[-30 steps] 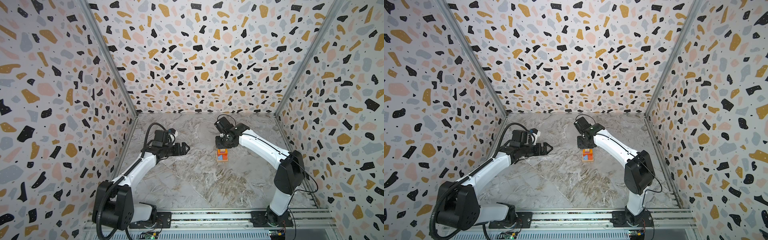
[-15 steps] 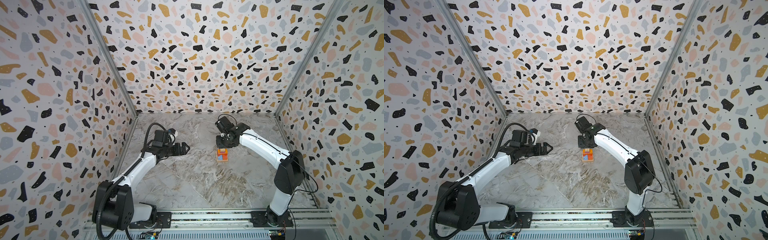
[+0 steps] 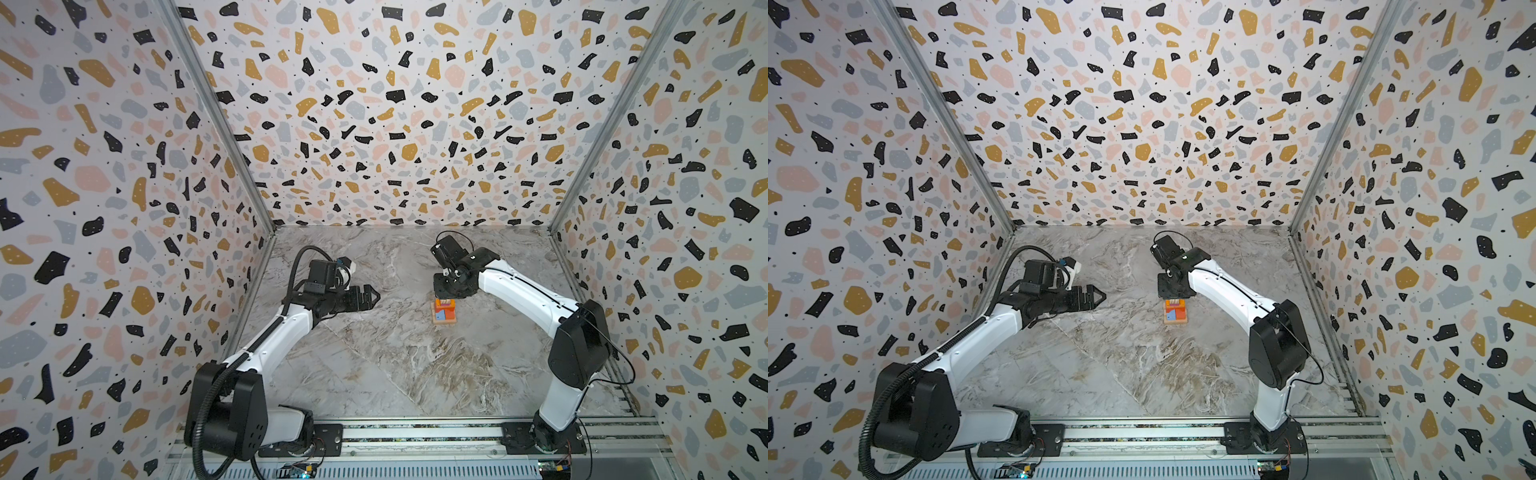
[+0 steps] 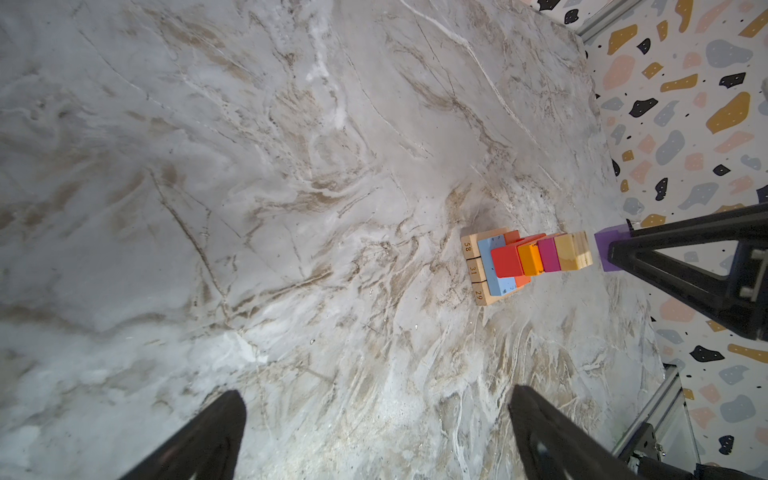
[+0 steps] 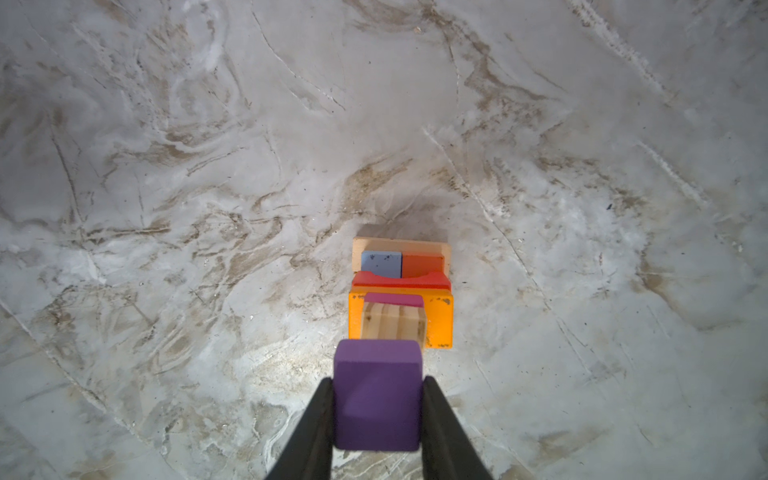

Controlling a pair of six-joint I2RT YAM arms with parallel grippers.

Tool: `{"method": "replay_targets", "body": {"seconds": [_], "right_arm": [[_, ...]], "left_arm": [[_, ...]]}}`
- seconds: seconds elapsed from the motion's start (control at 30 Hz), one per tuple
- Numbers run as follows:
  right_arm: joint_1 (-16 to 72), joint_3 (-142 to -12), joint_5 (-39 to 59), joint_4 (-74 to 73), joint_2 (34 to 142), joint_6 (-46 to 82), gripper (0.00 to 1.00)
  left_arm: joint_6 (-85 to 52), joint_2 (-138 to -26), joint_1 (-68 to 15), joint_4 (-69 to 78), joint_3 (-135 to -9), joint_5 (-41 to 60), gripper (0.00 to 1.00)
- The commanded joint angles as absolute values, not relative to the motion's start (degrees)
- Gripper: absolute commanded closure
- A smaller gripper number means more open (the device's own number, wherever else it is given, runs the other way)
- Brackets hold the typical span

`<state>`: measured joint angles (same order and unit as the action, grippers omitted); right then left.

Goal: Build the wood block tower
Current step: 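Lower the purple cube onto the light-wood cube, aligning it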

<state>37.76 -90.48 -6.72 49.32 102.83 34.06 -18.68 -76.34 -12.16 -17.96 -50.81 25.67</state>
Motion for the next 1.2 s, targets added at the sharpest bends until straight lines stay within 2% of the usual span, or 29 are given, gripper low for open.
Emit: {"method": "replay_targets", "body": {"seconds": [0.0, 1.17], "right_arm": [[37.4, -89.8, -7.6, 50.2, 100.6, 34.9, 0.7], [37.4, -90.0, -6.0, 48.6, 101.9, 35.3, 0.69]], "left_arm": [[-18.5, -74.5, -11.9, -17.3, -50.1, 26.6, 0.0], [-18.5, -74.6, -11.9, -17.2, -50.0, 26.5, 0.0]]}}
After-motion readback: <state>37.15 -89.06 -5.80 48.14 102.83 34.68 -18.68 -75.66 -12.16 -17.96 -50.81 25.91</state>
